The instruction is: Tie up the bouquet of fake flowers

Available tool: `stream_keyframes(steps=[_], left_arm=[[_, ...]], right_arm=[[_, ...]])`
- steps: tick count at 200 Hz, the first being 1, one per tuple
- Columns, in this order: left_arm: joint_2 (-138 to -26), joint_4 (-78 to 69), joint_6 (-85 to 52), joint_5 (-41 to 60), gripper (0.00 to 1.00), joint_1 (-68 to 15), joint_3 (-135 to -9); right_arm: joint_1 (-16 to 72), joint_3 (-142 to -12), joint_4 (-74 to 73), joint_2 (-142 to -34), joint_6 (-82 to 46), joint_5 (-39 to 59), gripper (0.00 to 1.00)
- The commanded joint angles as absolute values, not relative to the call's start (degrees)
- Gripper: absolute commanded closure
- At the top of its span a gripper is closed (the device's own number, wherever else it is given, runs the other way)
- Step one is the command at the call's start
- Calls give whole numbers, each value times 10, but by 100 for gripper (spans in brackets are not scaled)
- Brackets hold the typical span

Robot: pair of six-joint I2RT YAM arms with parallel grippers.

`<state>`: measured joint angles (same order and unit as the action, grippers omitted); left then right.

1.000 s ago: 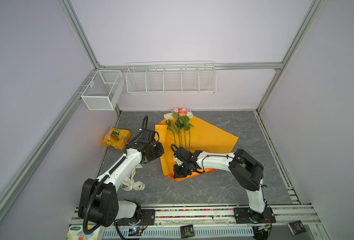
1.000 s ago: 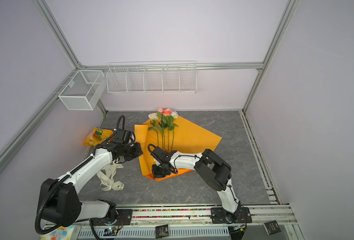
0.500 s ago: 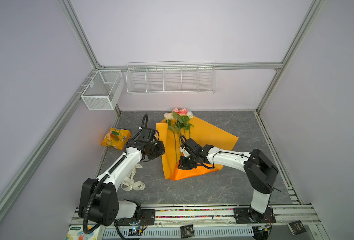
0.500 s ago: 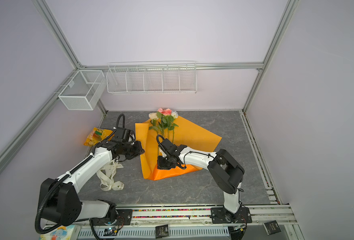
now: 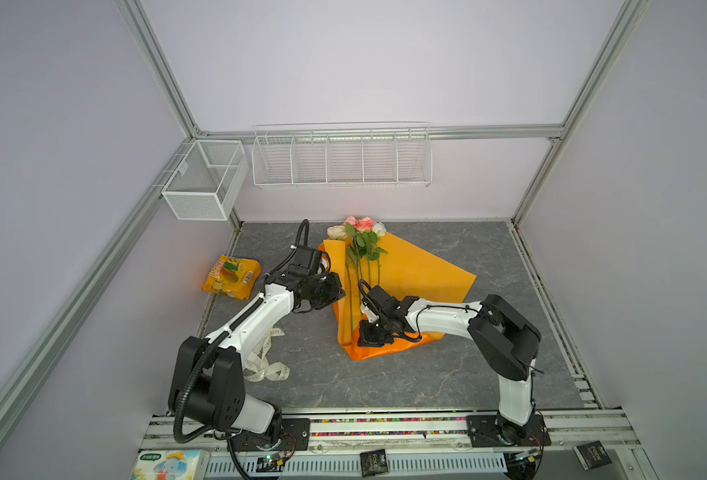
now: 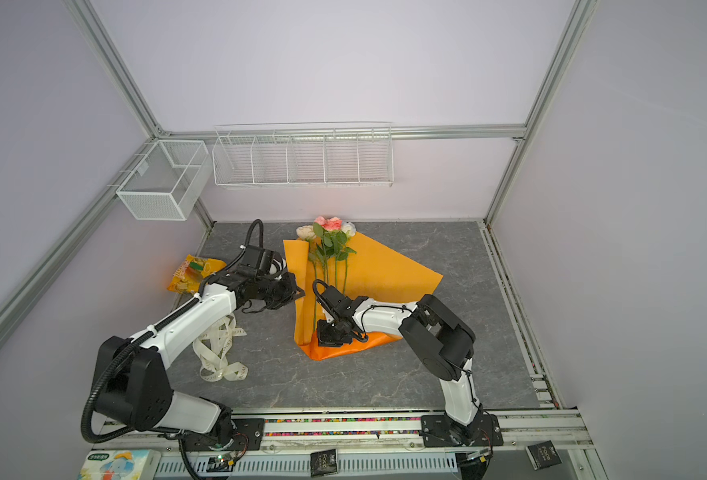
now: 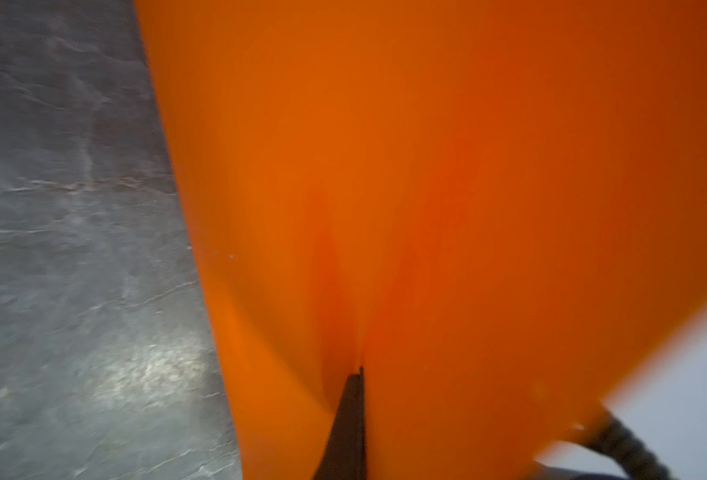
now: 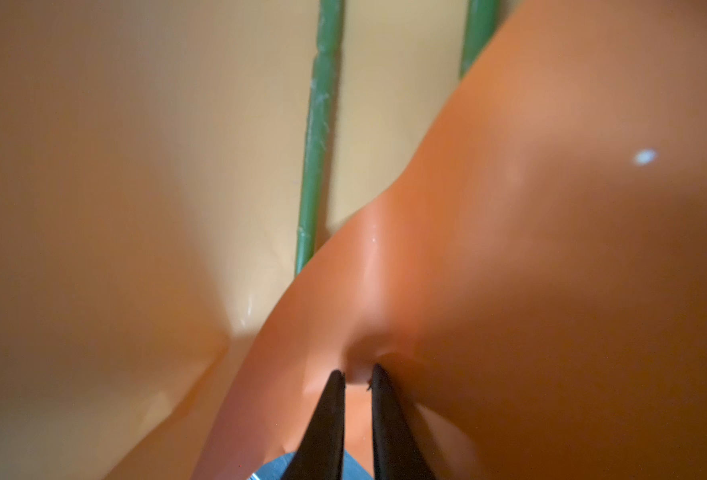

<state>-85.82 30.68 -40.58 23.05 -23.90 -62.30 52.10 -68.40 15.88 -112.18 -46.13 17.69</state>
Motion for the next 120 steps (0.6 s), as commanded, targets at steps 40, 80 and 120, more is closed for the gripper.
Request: stream_keyframes(steps=[40,80,120], left_arm=[[-967,243,-441,257,100,-295,-695],[-1004,235,-443,241,100,-301,-705],[-1021,223,-446,245,100,-303,-707]], right_arm=[[512,-620,77,-1095,-479,187,81],[495,-571,35,-1032,-499,167,75],[486,-528,28,-955,-507,132,62]])
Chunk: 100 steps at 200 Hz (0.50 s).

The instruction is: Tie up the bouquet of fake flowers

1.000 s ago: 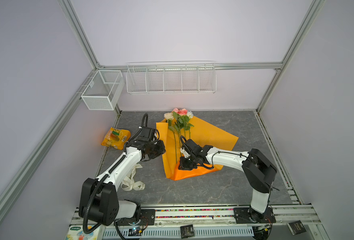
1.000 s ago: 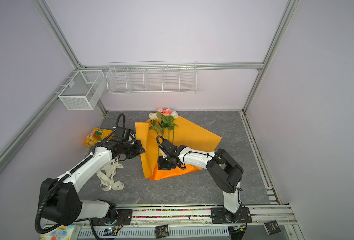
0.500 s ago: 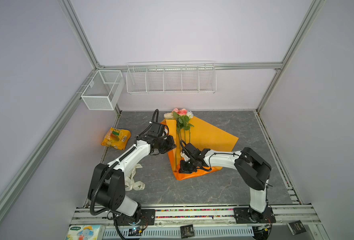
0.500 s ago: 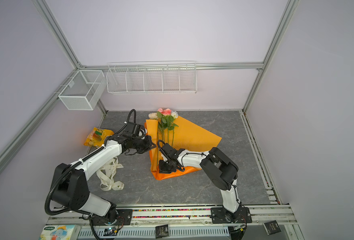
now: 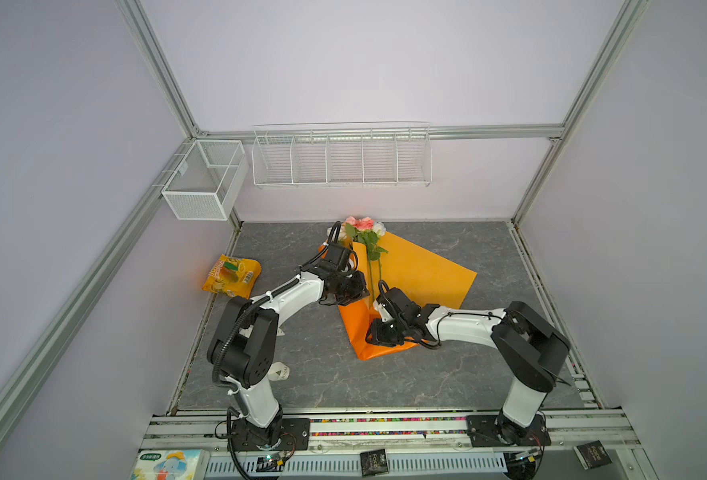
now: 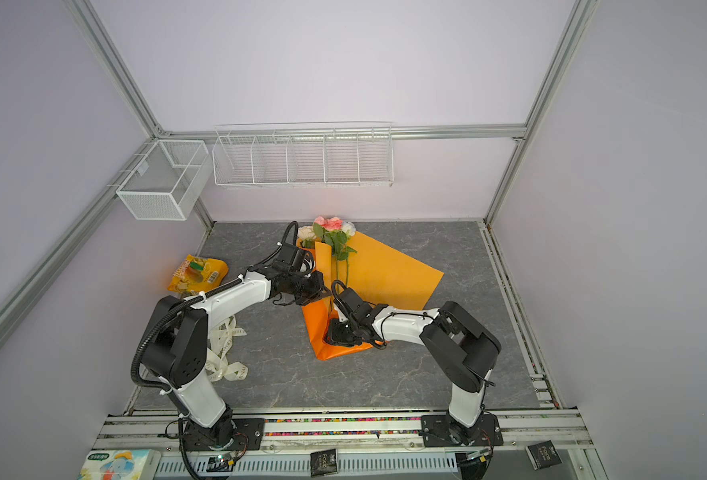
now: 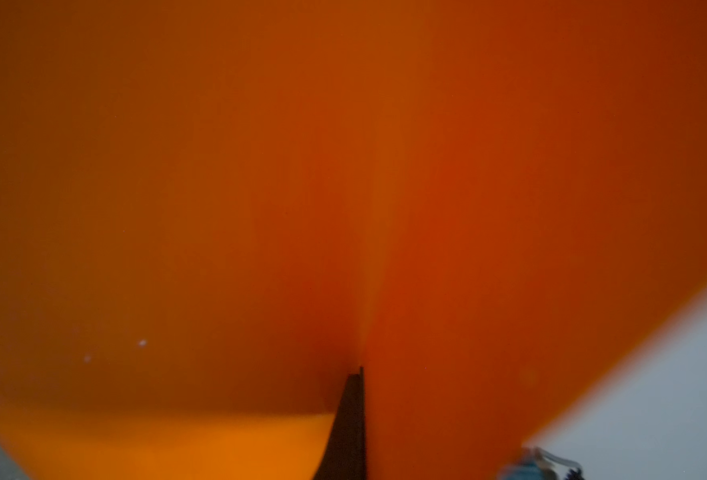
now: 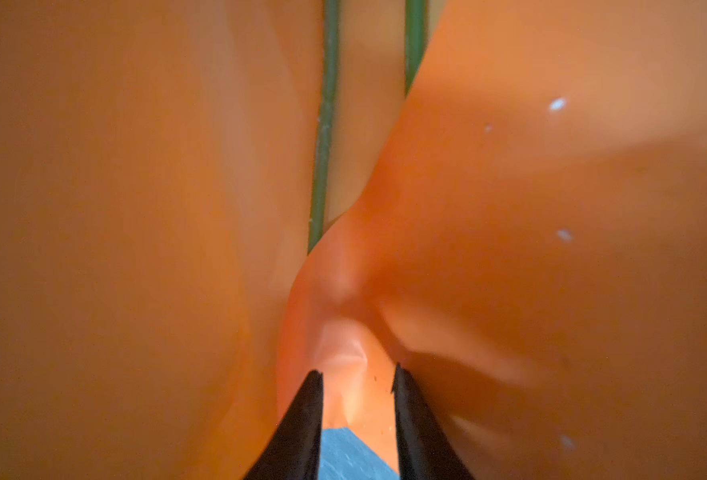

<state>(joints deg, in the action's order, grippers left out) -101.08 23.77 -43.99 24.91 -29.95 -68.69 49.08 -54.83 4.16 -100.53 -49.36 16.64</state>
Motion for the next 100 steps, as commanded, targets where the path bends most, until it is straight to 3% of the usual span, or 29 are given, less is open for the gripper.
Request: stream_keyframes(steps=[1,44,100], left_arm=[[-1022,223,-446,245,100,-304,-708],[-1054,229,-443,245,100,-317,-735],[-1074,248,-429,242,100,-324,-755]], right_arm=[[487,-526,28,-953,-507,130,62],[476,-481,77,-858,-513,44,55],[467,-518,65,-857,-475,66,46]])
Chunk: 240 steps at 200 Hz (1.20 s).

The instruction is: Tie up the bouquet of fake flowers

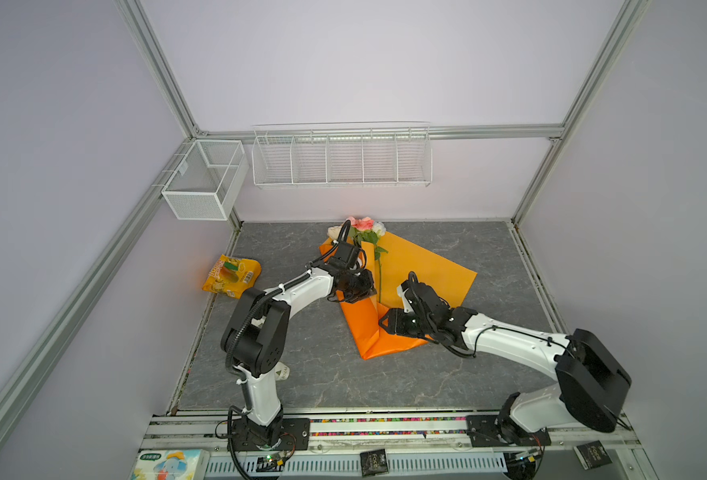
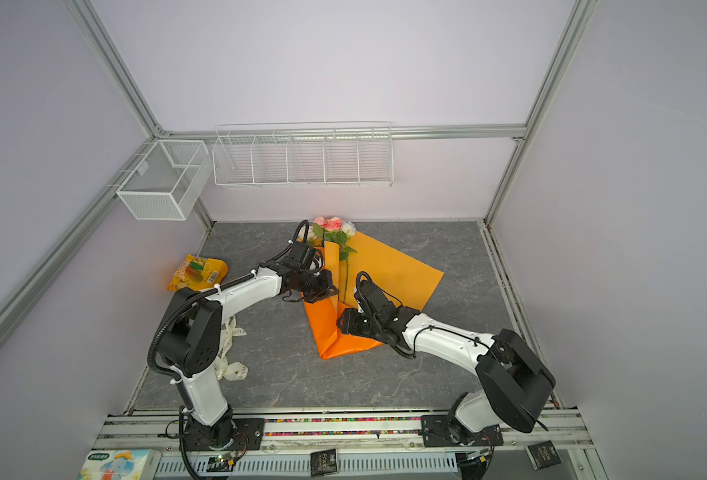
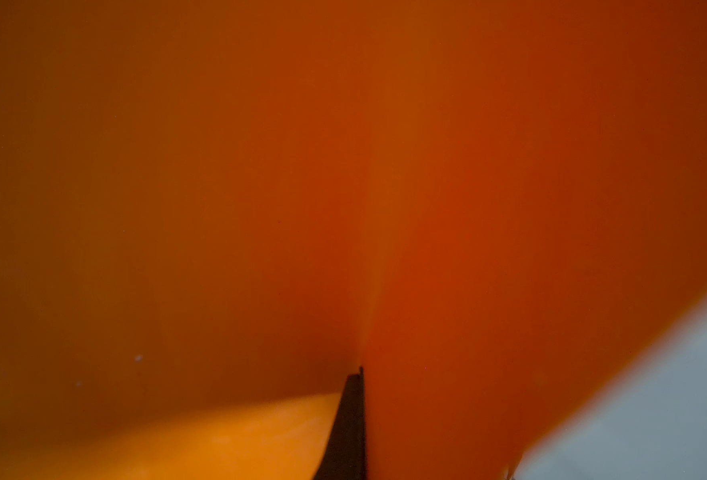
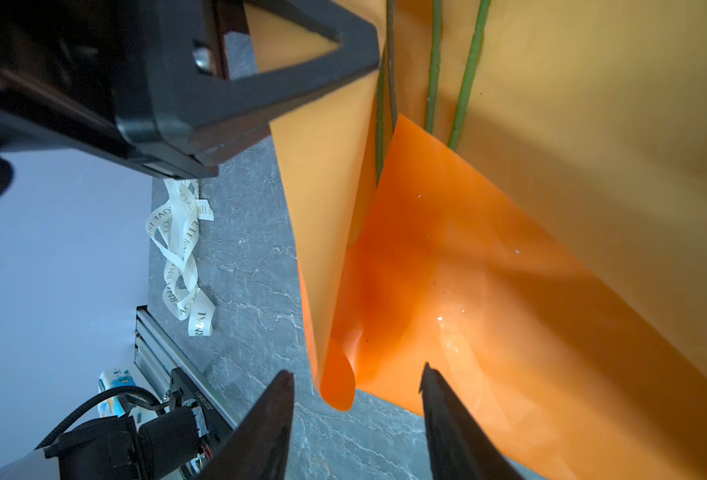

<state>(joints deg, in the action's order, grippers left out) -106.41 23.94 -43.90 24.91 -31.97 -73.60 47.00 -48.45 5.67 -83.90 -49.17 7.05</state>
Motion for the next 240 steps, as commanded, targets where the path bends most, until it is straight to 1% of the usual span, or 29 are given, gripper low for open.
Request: stream_keyframes(steps=[1,44,65,78,92,114,120,127,140,154,162,171,204,229,240], left_arm=[[-1074,248,-429,242,100,-324,-755],[-1085,251,-429,244,100,-329,-761],[-1088,253,-428,245,100,-330,-764],[-1088,256,-427,243,100,-331,-765],[-1086,258,-425,242,100,-330,-766],[-1085,258,-425,242,100,-331,-766],[-1084,259,-424,242,97,-331,-767],[-1083,260,-423,243,90,-331,-769],[-1080,263,-417,247,84,-331,-773],[-1068,281,-403,240,68,-330,-782],[-1057,291,-394,234,64,-331,-786],[-1039,295,-385,229,58,-330,-785],[-969,287,-373,230,38,-320,-754],[-913,261,-379,214,35,-301,-703],[-896,231,-392,217,36,-283,-666]], right_arm=[[467,-520,65,-859,-474,66,46],[464,-600,90,-956,-440,65,45],[464,-623,100,-991,-438,49,48],[463,-631,97,-1003,-430,47,55],[464,-639,104,-1010,-426,39,58],[464,-633,106,-1007,-432,18,70],[463,-628,104,-1006,-433,16,73],[463,-623,102,-1005,-437,12,76],[460,-611,88,-1005,-447,18,81],[457,-594,64,-1008,-460,35,85],[453,-586,50,-1013,-471,47,87],[450,-576,36,-1018,-483,56,91],[440,-545,-20,-1030,-522,79,92],[439,-550,-17,-1035,-518,79,91],[438,-550,-20,-1039,-517,85,91]])
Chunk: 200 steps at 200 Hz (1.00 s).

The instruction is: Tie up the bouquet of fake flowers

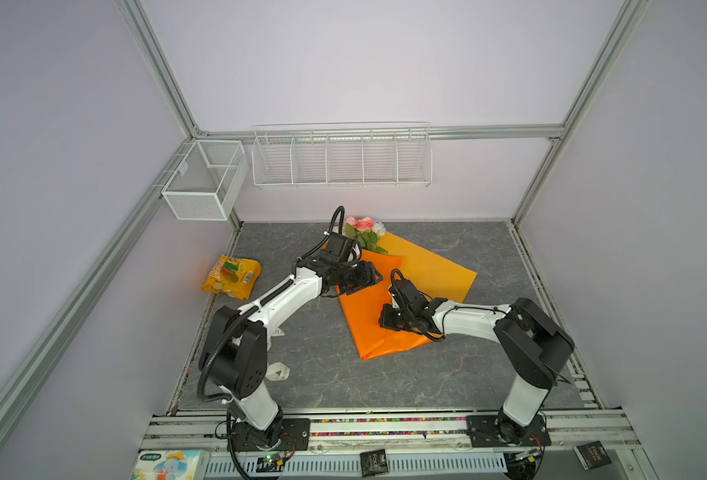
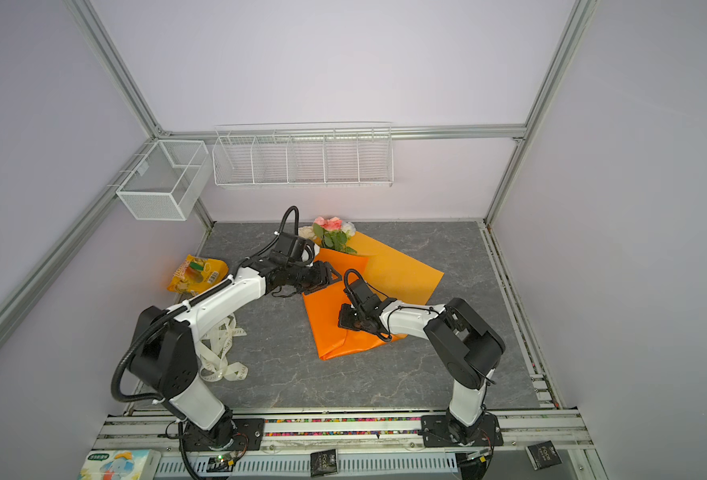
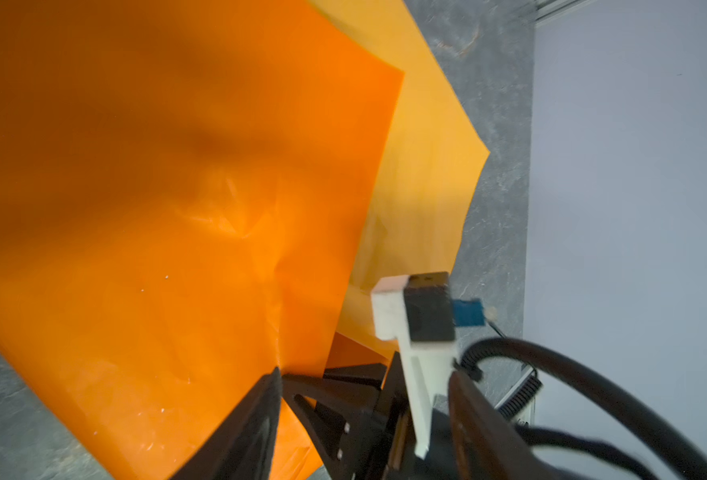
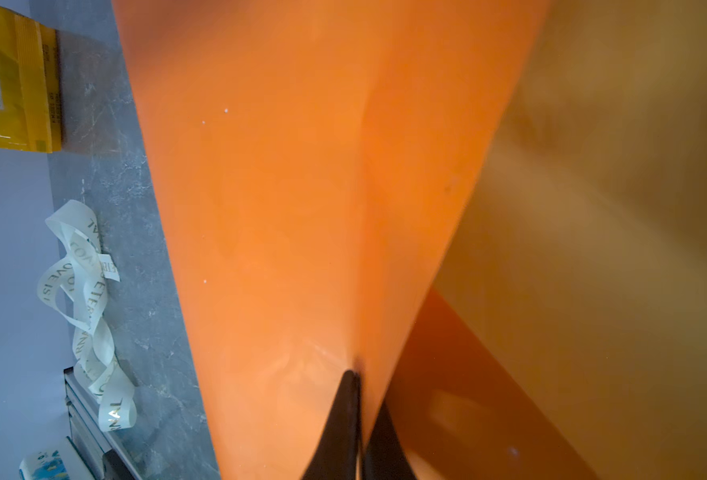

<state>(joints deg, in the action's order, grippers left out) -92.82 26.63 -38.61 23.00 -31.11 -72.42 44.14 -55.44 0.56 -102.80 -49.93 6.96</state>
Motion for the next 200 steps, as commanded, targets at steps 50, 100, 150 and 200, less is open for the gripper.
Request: stream_keyframes(steps=[50,100,150,200], left_arm=[[-963,152,-412,315,57,-229,-627],[-1038,117,-418,341,62,-230,-621],[-1053,85,-419,344,63,-232,-585],[-1056,79,-406,364,64,-238,-582]], right_arm=[[435,-555,17,-1040,-512,74,91],[436,-568,62,-1031,-490,57,87],[445,-572,141,-946,-481,11,65],[492,-572,118,-886,-456,33,63]])
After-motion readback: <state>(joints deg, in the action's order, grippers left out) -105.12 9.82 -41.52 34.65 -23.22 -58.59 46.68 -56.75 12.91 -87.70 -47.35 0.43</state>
